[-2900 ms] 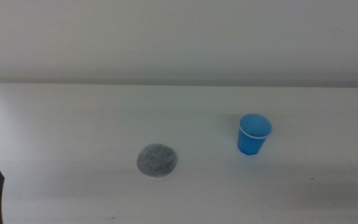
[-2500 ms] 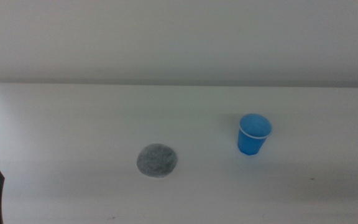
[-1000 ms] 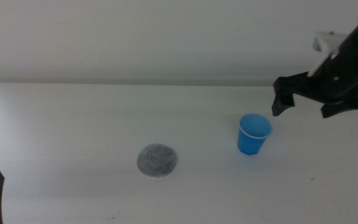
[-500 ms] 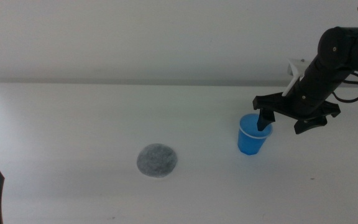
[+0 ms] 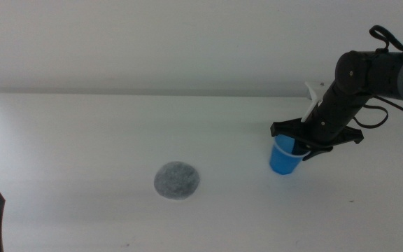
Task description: Place an empty cup on a cup mat.
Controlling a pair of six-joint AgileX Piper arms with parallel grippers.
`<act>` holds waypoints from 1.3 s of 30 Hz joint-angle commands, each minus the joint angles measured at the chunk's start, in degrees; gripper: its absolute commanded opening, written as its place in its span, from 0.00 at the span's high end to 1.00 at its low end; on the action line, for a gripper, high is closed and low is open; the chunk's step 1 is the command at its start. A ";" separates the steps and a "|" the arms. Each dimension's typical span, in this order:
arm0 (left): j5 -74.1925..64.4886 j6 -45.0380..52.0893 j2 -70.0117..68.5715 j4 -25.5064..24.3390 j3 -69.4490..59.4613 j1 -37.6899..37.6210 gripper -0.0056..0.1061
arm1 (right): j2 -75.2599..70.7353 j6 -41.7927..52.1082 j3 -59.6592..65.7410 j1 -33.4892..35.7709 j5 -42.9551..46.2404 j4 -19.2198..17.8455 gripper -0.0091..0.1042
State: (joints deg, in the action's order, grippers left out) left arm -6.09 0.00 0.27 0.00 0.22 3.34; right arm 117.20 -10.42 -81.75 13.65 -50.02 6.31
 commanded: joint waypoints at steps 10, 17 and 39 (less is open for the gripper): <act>0.67 0.00 -2.30 0.00 -2.35 -0.48 0.11 | -1.70 0.50 -12.72 11.17 -6.42 -0.45 0.92; 0.67 0.00 -2.30 0.00 -2.35 -0.48 0.11 | 4.43 -2.40 -23.65 22.02 -9.39 0.21 0.93; 0.67 0.00 -2.30 0.00 -2.35 -0.48 0.11 | 15.01 -6.25 -29.42 25.97 -10.25 1.77 0.93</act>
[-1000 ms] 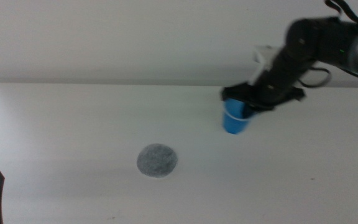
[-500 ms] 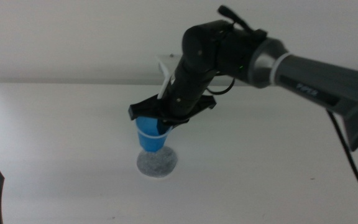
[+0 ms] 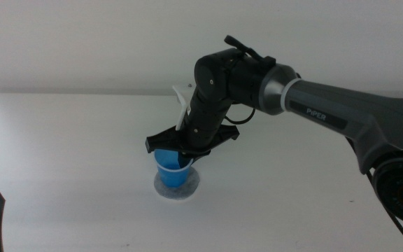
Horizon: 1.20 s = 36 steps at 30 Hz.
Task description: Place an empty cup on a cup mat.
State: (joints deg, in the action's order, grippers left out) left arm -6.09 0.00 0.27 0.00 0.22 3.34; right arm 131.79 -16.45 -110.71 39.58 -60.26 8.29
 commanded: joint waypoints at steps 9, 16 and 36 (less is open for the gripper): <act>0.67 0.00 -2.30 0.00 -2.35 -0.48 0.11 | 0.89 -0.46 -0.46 0.03 0.01 -0.72 0.82; 0.67 0.00 -2.30 0.00 -2.35 -0.48 0.11 | 0.50 0.40 -0.46 0.03 -0.21 -0.72 0.65; 0.67 0.00 -2.30 0.00 -2.35 -0.48 0.11 | -21.01 9.74 0.62 -9.99 -15.54 -0.43 0.10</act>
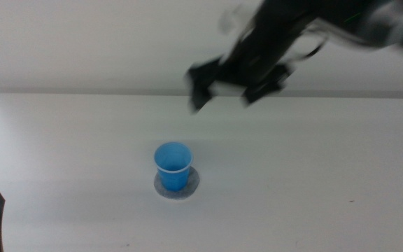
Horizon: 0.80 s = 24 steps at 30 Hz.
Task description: Place an empty cup on a cup mat.
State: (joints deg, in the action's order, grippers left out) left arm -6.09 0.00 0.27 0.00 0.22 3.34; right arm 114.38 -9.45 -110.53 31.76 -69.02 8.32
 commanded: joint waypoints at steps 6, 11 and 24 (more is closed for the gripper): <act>0.67 0.00 -2.30 0.00 -2.35 -0.48 0.11 | -21.76 7.06 15.98 -13.11 -5.82 -0.69 0.10; 0.67 0.00 -2.30 0.00 -2.35 -0.48 0.11 | -42.17 6.39 35.31 -23.70 3.92 -0.69 0.10; 0.67 0.00 -2.30 0.00 -2.35 -0.48 0.11 | -84.45 16.04 70.26 -28.94 26.91 -2.51 0.10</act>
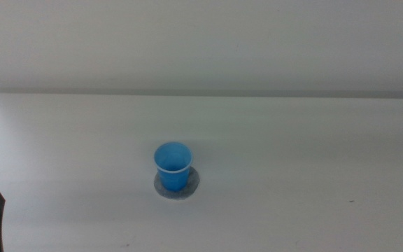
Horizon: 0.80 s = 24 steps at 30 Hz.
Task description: Place an empty cup on a cup mat.
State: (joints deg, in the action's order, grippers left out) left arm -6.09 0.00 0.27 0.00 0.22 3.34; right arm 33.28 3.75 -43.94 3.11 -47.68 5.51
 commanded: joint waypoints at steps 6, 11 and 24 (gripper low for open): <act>0.67 0.00 -2.30 0.00 -2.35 -0.48 0.11 | -16.24 7.64 19.81 -0.29 26.06 -0.71 0.10; 0.67 0.00 -2.30 0.00 -2.35 -0.48 0.11 | -22.78 7.64 28.64 -0.29 38.25 -2.53 0.10; 0.67 0.00 -2.30 0.00 -2.35 -0.48 0.11 | -34.74 7.64 46.26 -0.29 45.30 1.33 0.10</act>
State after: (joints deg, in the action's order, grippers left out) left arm -6.09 0.00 0.27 0.00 0.22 3.34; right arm 0.93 10.84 -0.52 3.11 -2.69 6.20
